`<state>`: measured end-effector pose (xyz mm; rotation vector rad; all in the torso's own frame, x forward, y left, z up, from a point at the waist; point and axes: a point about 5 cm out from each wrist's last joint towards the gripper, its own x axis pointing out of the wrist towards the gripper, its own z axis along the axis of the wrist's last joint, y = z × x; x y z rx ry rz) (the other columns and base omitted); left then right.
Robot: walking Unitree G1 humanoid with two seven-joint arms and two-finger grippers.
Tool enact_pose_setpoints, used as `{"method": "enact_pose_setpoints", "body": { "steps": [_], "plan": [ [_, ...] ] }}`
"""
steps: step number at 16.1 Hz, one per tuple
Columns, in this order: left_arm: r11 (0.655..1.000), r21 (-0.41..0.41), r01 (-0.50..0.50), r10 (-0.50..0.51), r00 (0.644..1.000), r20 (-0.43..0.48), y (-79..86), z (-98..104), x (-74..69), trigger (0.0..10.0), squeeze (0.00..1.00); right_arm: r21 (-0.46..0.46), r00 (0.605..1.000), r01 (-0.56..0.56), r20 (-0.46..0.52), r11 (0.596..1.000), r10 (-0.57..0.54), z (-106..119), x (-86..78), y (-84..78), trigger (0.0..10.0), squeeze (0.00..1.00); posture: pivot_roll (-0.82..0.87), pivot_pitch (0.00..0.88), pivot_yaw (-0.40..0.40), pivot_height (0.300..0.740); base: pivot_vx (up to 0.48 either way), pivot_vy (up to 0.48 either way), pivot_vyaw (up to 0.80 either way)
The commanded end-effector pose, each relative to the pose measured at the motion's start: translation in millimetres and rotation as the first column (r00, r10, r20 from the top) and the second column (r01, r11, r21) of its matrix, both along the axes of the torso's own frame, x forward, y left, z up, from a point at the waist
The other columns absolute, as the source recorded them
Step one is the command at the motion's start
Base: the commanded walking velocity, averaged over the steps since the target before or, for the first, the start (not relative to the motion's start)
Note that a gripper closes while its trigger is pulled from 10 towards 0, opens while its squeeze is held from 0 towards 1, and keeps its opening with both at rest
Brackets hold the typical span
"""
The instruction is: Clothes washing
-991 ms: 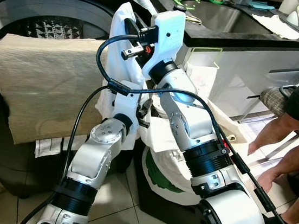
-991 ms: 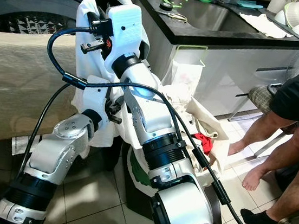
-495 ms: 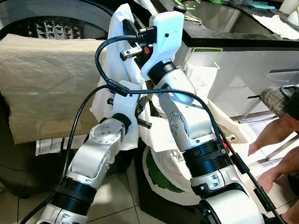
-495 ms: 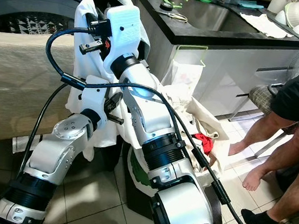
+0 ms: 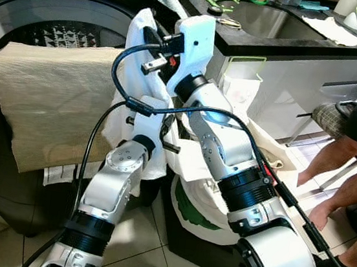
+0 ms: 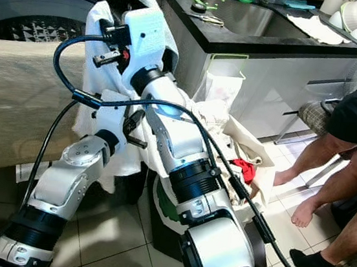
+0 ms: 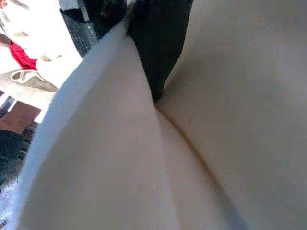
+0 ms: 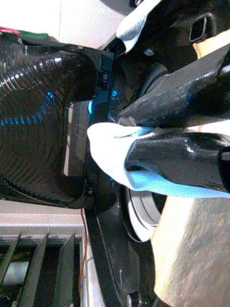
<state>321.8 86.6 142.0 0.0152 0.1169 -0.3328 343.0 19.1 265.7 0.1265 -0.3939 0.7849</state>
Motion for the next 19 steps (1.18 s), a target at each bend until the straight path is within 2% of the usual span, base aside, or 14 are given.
{"method": "enact_pose_setpoints", "body": {
  "steps": [1, 2, 7, 8, 15, 19],
  "plan": [
    [1.000, -0.004, 0.023, -0.023, 0.999, 0.031, -6.6, 7.3, 2.6, 0.0, 0.00, 0.065, 0.996, -0.069, -0.051, 0.995, 0.072, -3.7, -10.3, 18.1, 10.0, 0.27, 0.11, 0.000, -0.078, 0.740, 0.000, 0.000, 0.00],
    [1.000, -0.008, 0.029, -0.029, 0.999, 0.030, -7.5, 7.5, 2.7, 0.0, 0.00, 0.076, 0.994, -0.090, -0.057, 0.993, 0.095, -3.7, -10.6, 16.9, 10.0, 1.00, 0.11, 0.000, -0.079, 0.740, 0.000, 0.000, 0.00],
    [1.000, 0.000, 0.022, -0.022, 0.999, 0.026, -6.3, 6.9, 5.7, 0.0, 0.00, 0.067, 0.991, -0.119, -0.051, 0.991, 0.122, -2.9, -13.1, 17.9, 10.0, 1.00, 0.09, 0.000, -0.065, 0.740, 0.000, 0.000, 0.00],
    [1.000, 0.009, 0.028, -0.028, 0.999, 0.023, -7.9, 7.0, 7.2, 10.0, 0.00, 0.061, 0.992, -0.115, -0.043, 0.991, 0.118, -2.1, -13.0, 15.9, 10.0, 1.00, 0.09, 0.000, -0.060, 0.740, 0.000, 0.000, 0.00],
    [1.000, 0.021, 0.018, -0.018, 1.000, 0.013, -6.9, 5.1, 11.5, 10.0, 0.00, 0.031, 0.993, -0.119, -0.010, 0.992, 0.119, 8.5, -12.8, 5.7, 10.0, 1.00, 0.08, 0.000, -0.052, 0.740, 0.000, 0.000, 0.00],
    [1.000, 0.018, 0.000, -0.001, 1.000, 0.023, -5.7, 5.2, 12.3, 10.0, 0.00, 0.016, 0.993, -0.108, -0.055, 0.994, 0.109, 0.1, -10.5, 0.4, 10.0, 1.00, 0.07, 0.000, -0.039, 0.740, 0.000, 0.000, 0.00]
  ]
}}
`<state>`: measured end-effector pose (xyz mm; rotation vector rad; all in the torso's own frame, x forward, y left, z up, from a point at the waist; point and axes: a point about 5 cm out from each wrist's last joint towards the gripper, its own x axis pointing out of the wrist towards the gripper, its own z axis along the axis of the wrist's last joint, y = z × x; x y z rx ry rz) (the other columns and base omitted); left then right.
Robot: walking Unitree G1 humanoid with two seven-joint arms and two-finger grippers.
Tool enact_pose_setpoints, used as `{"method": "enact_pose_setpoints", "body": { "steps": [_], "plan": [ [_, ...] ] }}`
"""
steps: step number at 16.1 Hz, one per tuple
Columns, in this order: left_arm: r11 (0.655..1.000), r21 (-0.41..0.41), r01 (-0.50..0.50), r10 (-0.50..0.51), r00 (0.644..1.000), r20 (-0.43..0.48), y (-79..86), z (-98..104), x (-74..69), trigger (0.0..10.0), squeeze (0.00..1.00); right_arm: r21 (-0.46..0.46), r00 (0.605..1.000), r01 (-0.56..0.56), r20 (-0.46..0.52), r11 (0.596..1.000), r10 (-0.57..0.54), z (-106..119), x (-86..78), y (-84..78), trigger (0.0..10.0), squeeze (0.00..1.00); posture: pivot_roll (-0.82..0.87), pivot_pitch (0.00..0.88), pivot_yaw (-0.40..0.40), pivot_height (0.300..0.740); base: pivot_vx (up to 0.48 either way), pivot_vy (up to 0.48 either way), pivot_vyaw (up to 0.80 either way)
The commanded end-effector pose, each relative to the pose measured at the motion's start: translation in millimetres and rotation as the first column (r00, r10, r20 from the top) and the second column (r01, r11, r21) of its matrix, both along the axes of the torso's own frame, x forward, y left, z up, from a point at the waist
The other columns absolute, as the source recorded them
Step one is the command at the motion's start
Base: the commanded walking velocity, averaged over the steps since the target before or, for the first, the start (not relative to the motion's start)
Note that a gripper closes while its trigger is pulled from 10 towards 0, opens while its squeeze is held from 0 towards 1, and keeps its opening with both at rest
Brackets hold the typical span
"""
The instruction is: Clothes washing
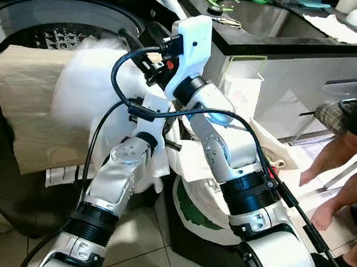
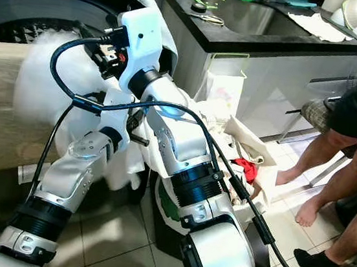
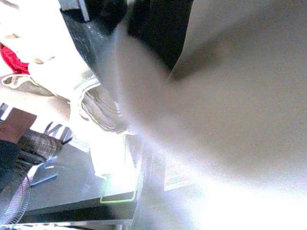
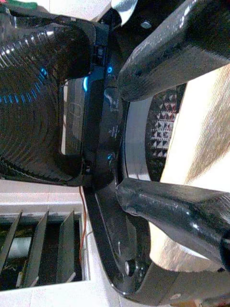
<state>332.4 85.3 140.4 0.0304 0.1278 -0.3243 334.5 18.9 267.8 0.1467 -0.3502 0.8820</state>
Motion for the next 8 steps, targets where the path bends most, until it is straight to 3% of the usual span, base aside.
{"method": "enact_pose_setpoints", "body": {
  "steps": [1, 5, 6, 7, 8],
  "plan": [
    [1.000, -0.004, -0.008, 0.008, 0.999, 0.047, -2.4, 9.6, 3.5, 10.0, 0.00, 0.014, 0.999, -0.025, -0.029, 1.000, 0.025, -4.7, -3.7, -0.7, 10.0, 1.00, 0.06, 0.000, -0.033, 0.740, 0.000, 0.000, 0.00],
    [0.999, 0.017, -0.044, 0.043, 0.997, 0.066, 7.2, 13.5, 16.1, 10.0, 0.00, -0.002, 0.999, -0.037, -0.011, 0.999, 0.037, -2.1, -10.7, -37.5, 10.0, 1.00, 0.04, 0.000, -0.012, 0.740, 0.000, 0.000, 0.00],
    [0.998, 0.028, -0.051, 0.049, 0.996, 0.075, 10.0, 16.3, 21.0, 10.0, 0.00, -0.008, 0.996, -0.089, 0.006, 0.996, 0.089, 4.9, -20.9, -52.2, 10.0, 1.00, 0.03, 0.000, -0.001, 0.740, 0.000, 0.000, 0.00],
    [0.998, 0.031, -0.054, 0.051, 0.996, 0.078, 11.3, 17.3, 22.6, 10.0, 0.00, -0.013, 0.994, -0.112, 0.010, 0.994, 0.113, 7.1, -25.8, -56.9, 10.0, 1.00, 0.02, 0.000, 0.001, 0.740, 0.000, 0.000, 0.00],
    [0.997, 0.040, -0.066, 0.062, 0.994, 0.086, 15.0, 19.6, 26.6, 10.0, 0.00, -0.017, 0.986, -0.167, 0.006, 0.986, 0.167, 8.3, -35.5, -70.0, 10.0, 0.00, 0.01, 0.000, 0.007, 0.740, 0.000, 0.000, 0.00]
  ]
}}
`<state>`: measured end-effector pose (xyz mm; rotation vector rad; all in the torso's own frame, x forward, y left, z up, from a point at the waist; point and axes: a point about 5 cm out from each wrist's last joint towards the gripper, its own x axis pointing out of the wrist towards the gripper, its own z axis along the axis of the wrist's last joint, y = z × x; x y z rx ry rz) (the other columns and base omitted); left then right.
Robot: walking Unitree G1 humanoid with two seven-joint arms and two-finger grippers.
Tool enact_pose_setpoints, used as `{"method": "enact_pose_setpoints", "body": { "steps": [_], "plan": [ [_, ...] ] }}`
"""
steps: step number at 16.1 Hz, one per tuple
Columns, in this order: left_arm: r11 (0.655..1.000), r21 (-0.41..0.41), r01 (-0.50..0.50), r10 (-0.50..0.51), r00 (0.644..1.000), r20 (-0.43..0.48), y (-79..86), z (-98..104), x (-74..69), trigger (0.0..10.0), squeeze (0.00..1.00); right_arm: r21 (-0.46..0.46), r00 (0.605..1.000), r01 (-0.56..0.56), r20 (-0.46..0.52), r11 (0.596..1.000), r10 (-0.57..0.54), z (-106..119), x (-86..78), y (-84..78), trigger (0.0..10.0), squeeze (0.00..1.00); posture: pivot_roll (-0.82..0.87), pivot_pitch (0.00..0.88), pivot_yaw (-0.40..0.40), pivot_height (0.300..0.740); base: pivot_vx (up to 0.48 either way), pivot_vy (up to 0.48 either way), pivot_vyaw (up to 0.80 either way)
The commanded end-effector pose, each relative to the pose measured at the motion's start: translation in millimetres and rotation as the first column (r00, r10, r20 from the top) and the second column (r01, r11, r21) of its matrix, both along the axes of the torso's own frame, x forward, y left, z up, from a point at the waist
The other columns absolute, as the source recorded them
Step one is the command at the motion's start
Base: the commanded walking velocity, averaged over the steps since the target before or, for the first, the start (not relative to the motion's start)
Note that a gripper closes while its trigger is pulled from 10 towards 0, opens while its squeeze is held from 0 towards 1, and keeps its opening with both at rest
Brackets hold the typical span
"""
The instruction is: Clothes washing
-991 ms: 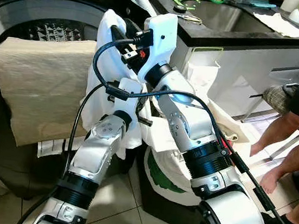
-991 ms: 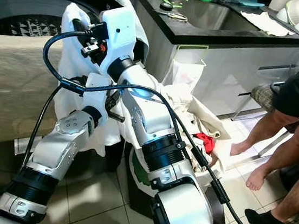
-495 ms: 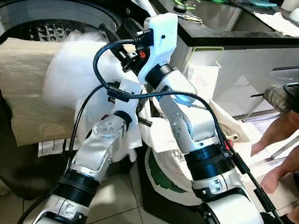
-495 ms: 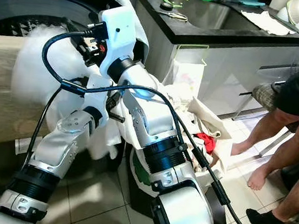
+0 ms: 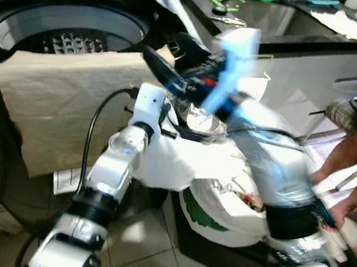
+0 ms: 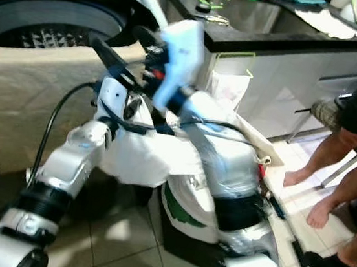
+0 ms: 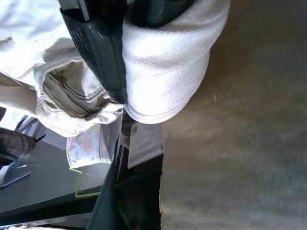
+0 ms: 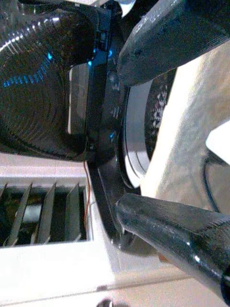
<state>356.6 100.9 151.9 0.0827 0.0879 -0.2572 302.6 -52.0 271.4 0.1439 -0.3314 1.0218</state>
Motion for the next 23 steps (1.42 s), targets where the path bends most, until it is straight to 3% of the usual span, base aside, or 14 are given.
{"method": "enact_pose_setpoints", "body": {
  "steps": [1, 3, 5, 7, 8, 10, 11, 16, 19, 23],
  "plan": [
    [1.000, 0.018, -0.014, 0.013, 0.999, 0.044, 3.1, 9.7, 6.1, 10.0, 0.00, 0.014, 0.999, -0.048, -0.020, 0.999, 0.048, 2.6, -7.1, -10.1, 10.0, 0.00, 0.01, 0.000, 0.012, 0.740, 0.000, 0.000, 0.00],
    [0.997, 0.045, -0.070, 0.067, 0.996, 0.058, 16.7, 15.5, 17.9, 10.0, 0.00, -0.048, 0.992, -0.079, -0.098, 0.996, 0.074, -18.8, -14.5, -34.7, 10.0, 0.00, 0.00, 0.000, 0.018, 0.740, 0.000, 0.000, 0.00],
    [0.992, 0.078, -0.099, 0.092, 0.992, 0.085, 23.3, 23.1, 26.8, 10.0, 0.00, -0.138, 0.987, -0.037, -0.162, 0.990, 0.014, -44.4, -18.9, -50.5, 10.0, 0.00, -0.01, 0.000, 0.019, 0.740, 0.000, 0.000, 0.00],
    [0.989, 0.108, -0.103, 0.091, 0.990, 0.109, 23.4, 29.4, 32.6, 10.0, 0.00, -0.242, 0.963, 0.145, -0.190, 0.959, -0.194, -77.7, -13.6, -72.1, 10.0, 0.00, -0.01, 0.000, 0.021, 0.740, 0.000, 0.000, 0.00],
    [0.989, 0.109, -0.101, 0.088, 0.989, 0.116, 23.0, 31.1, 33.7, 10.0, 0.00, -0.275, 0.926, 0.266, -0.192, 0.924, -0.324, -92.8, -9.0, -84.9, 10.0, 0.00, -0.01, 0.000, 0.026, 0.740, 0.000, 0.000, 0.00],
    [0.989, 0.114, -0.093, 0.079, 0.990, 0.120, 21.8, 29.9, 34.1, 10.0, 0.00, -0.257, 0.859, 0.422, -0.191, 0.869, -0.474, -101.6, -1.2, -98.8, 10.0, 0.00, -0.02, 0.000, 0.041, 0.740, 0.000, 0.000, 0.00],
    [0.990, 0.115, -0.085, 0.072, 0.991, 0.116, 20.5, 27.9, 33.8, 10.0, 0.00, -0.245, 0.842, 0.464, -0.175, 0.851, -0.509, -101.0, 1.6, -101.0, 10.0, 0.00, -0.02, 0.000, 0.046, 0.740, 0.000, 0.000, 0.00],
    [0.990, 0.110, -0.084, 0.068, 0.987, 0.143, 14.7, 32.6, 36.7, 10.0, 0.00, -0.235, 0.842, 0.499, -0.097, 0.834, -0.531, -99.7, 12.8, -97.1, 10.0, 0.00, 0.00, 0.000, 0.039, 0.740, 0.000, 0.000, 0.00],
    [0.989, 0.113, -0.091, 0.070, 0.982, 0.173, 14.4, 45.1, 43.2, 10.0, 0.00, -0.248, 0.839, 0.497, -0.107, 0.831, -0.534, -109.4, 14.4, -90.3, 10.0, 0.00, 0.01, 0.000, 0.035, 0.740, 0.000, 0.000, 0.00],
    [0.989, 0.109, -0.098, 0.079, 0.983, 0.167, 13.0, 47.4, 46.2, 10.0, 0.00, -0.258, 0.835, 0.505, -0.097, 0.824, -0.542, -116.4, 14.9, -82.1, 10.0, 0.00, 0.01, 0.000, 0.042, 0.740, 0.000, 0.000, 0.00]
  ]
}}
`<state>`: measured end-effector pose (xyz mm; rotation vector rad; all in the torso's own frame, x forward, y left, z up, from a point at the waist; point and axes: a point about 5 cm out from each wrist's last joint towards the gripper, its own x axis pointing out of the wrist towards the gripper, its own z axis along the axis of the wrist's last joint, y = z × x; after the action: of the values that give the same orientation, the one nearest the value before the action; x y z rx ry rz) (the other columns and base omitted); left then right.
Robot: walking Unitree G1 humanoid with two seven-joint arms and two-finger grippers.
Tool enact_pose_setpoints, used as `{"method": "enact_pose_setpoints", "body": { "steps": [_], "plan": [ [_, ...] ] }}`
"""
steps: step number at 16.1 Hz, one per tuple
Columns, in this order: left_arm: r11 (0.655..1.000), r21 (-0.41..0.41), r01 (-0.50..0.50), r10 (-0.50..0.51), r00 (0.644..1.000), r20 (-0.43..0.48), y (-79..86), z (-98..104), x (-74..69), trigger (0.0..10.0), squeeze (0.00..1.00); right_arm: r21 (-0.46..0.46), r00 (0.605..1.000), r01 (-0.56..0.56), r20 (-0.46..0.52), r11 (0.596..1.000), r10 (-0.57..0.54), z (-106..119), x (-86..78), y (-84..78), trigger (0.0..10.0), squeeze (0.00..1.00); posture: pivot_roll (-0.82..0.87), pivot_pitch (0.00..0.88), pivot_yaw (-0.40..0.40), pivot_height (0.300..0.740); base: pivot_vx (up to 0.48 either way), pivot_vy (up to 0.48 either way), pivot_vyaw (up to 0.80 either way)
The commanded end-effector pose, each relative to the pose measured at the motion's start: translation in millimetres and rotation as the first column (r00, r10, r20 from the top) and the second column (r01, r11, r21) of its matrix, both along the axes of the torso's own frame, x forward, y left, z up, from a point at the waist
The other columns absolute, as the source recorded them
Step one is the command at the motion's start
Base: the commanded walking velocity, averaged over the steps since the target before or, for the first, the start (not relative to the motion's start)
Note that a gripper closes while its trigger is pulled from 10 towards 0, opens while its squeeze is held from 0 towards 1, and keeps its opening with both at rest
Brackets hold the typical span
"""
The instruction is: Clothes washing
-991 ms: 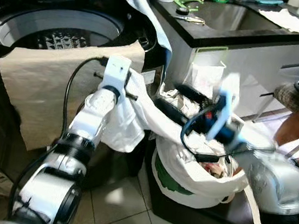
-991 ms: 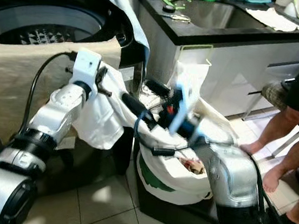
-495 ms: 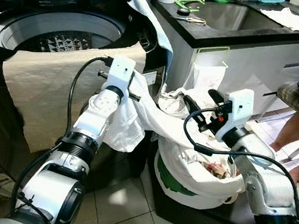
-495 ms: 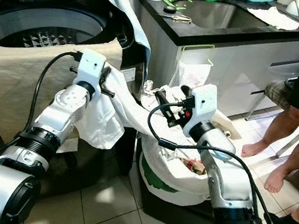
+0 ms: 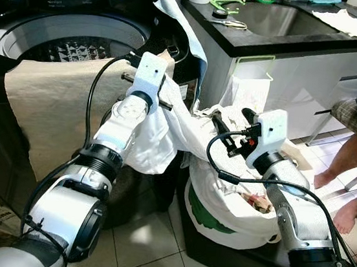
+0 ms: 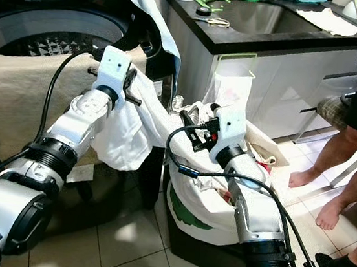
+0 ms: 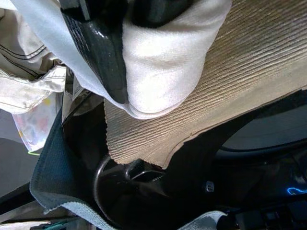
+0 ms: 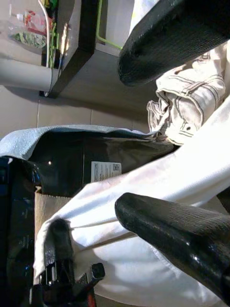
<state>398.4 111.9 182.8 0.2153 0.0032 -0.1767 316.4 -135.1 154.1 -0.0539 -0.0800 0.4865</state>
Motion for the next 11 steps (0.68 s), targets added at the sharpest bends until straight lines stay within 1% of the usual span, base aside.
{"method": "enact_pose_setpoints", "body": {
  "steps": [1, 7, 11],
  "plan": [
    [1.000, -0.005, -0.006, 0.006, 0.998, 0.060, -2.2, 16.6, 4.6, 10.0, 0.00, 0.002, 1.000, 0.001, 0.006, 1.000, -0.001, 0.1, 1.9, 2.0, 10.0, 0.00, 0.01, 0.000, 0.045, 0.740, 0.000, 0.000, 0.73],
    [1.000, 0.012, 0.019, -0.020, 0.998, 0.063, -11.4, 14.9, 4.0, 10.0, 0.00, 0.013, 1.000, 0.007, 0.006, 1.000, -0.007, -2.4, 4.5, 5.3, 10.0, 0.00, 0.01, 0.000, 0.045, 0.740, 0.000, 0.000, 0.68],
    [1.000, 0.008, 0.014, -0.014, 0.998, 0.063, -11.1, 14.0, 4.3, 10.0, 0.00, 0.021, 1.000, 0.014, 0.014, 1.000, -0.014, -2.6, 5.7, 6.2, 10.0, 0.00, 0.01, 0.000, 0.043, 0.740, 0.000, 0.000, 0.66]
  ]
}}
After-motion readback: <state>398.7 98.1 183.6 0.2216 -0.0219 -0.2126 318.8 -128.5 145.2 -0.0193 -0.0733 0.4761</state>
